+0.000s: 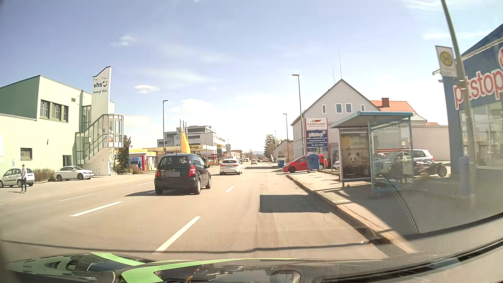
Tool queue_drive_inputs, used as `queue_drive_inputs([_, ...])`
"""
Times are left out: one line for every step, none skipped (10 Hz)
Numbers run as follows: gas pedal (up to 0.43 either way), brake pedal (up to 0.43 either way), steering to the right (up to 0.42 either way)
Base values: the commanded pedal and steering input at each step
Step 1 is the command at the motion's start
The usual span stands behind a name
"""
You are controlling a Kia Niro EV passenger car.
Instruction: Follow the waypoints while adhering to traffic rules and regulations
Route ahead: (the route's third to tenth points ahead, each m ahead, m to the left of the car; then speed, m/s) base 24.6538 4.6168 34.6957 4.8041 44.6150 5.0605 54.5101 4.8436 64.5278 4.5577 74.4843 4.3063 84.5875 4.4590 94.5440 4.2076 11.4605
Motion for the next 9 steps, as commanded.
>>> queue_drive_inputs([0.130,0.000,-0.027])
queue_drive_inputs([0.130,0.000,-0.032])
queue_drive_inputs([0.130,0.000,-0.034])
queue_drive_inputs([0.130,0.000,-0.036])
queue_drive_inputs([0.130,0.000,-0.039])
queue_drive_inputs([0.130,0.000,-0.039])
queue_drive_inputs([0.130,0.000,-0.039])
queue_drive_inputs([0.130,0.000,-0.038])
queue_drive_inputs([0.118,0.000,-0.037])
